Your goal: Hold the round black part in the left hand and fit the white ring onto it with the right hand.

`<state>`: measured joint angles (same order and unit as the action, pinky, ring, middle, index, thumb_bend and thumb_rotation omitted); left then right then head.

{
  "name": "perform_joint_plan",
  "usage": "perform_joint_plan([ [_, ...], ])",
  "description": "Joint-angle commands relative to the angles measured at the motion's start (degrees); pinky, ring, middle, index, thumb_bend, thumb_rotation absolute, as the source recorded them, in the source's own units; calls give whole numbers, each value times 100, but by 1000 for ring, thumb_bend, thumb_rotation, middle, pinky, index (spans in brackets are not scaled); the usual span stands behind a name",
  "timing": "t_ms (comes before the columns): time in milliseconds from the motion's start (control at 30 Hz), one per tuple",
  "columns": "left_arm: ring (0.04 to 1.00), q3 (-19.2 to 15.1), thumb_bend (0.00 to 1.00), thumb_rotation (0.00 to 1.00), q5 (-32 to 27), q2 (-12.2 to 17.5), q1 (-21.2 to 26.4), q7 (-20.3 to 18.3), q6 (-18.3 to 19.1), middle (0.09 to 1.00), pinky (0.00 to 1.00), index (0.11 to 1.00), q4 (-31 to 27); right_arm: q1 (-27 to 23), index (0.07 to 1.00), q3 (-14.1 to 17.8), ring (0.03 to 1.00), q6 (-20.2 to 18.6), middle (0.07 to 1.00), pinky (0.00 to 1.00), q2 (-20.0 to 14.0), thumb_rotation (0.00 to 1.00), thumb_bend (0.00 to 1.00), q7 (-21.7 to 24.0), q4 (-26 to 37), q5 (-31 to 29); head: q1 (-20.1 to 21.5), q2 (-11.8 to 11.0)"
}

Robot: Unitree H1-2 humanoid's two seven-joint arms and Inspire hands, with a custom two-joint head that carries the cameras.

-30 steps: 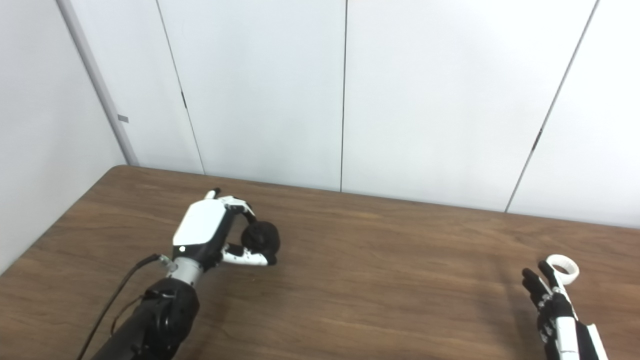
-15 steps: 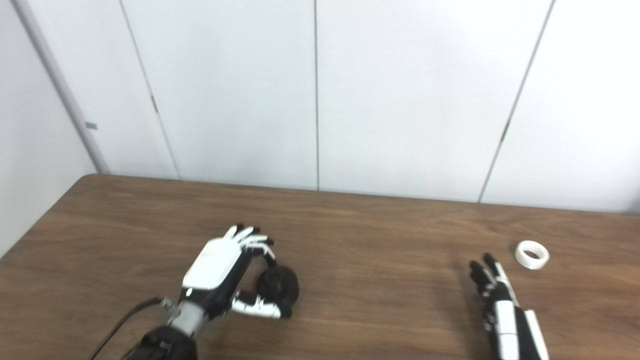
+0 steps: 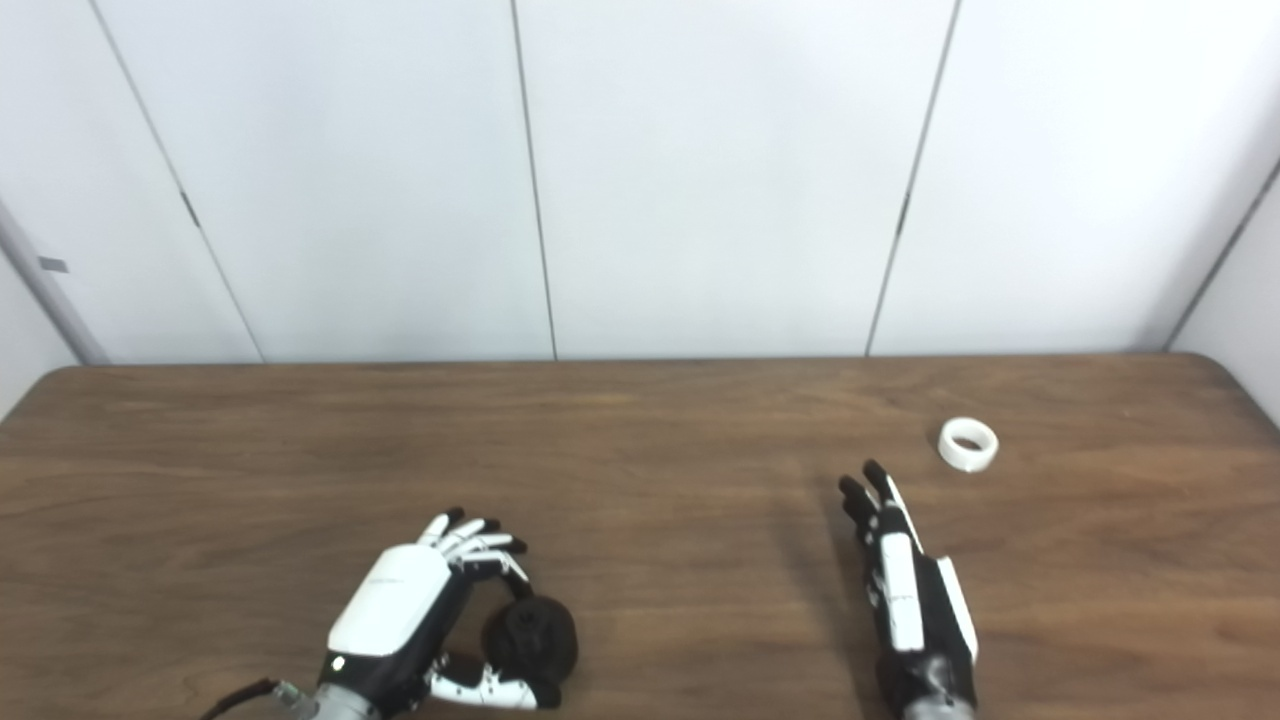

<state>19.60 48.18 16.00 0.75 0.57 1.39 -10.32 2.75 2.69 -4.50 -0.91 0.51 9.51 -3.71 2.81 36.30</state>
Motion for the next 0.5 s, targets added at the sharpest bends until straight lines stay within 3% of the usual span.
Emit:
perform_joint_plan([
  [0, 896, 3, 523, 53, 40, 30, -25, 75, -132, 793, 1000, 484, 74, -8, 971, -87, 963, -87, 915, 1000, 39, 1000, 585, 47, 144, 5, 12, 24],
  [467, 907, 182, 524, 52, 274, -114, -292, 357, -261, 808, 1000, 484, 350, 9, 955, -52, 960, -485, 910, 1000, -17, 993, 559, -71, 520, 54, 165, 277],
])
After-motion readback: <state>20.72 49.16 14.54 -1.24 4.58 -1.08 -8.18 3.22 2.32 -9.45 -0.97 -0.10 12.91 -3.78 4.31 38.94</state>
